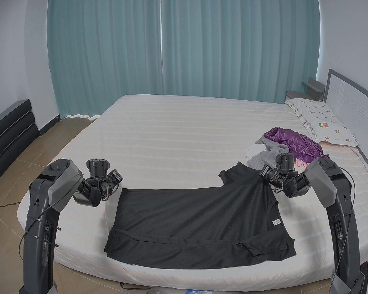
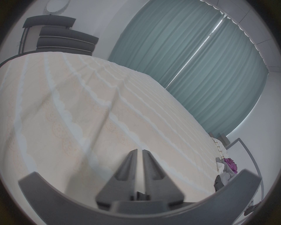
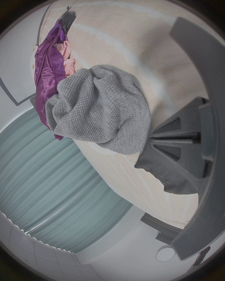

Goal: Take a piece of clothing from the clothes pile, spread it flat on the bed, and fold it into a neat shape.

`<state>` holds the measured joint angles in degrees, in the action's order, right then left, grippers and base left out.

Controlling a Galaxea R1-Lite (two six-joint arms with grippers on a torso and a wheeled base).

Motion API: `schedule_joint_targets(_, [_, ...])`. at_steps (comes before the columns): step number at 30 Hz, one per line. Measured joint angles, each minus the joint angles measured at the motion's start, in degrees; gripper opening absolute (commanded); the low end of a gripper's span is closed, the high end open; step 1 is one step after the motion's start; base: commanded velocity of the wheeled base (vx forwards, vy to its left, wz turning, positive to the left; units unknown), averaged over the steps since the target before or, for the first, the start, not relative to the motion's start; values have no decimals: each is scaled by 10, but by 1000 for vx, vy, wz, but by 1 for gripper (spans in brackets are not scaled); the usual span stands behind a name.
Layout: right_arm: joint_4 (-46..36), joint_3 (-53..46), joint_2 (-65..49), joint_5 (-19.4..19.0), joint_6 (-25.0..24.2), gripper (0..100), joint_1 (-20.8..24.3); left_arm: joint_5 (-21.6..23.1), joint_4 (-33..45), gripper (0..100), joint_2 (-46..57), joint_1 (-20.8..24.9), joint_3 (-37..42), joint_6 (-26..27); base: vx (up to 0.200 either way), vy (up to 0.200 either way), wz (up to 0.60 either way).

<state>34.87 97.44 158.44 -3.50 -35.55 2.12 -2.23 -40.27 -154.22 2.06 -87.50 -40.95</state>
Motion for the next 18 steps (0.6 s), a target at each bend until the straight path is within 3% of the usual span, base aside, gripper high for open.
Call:
schedule_joint_targets(9, [0,-15,0,1,0,0,-1,52,17,100,0,12,-9,-2,0,0,0])
schedule_joint_targets(18, [0,-18,0,1,0,0,2,63,59,100,-1,18,-13,6,0,0,0])
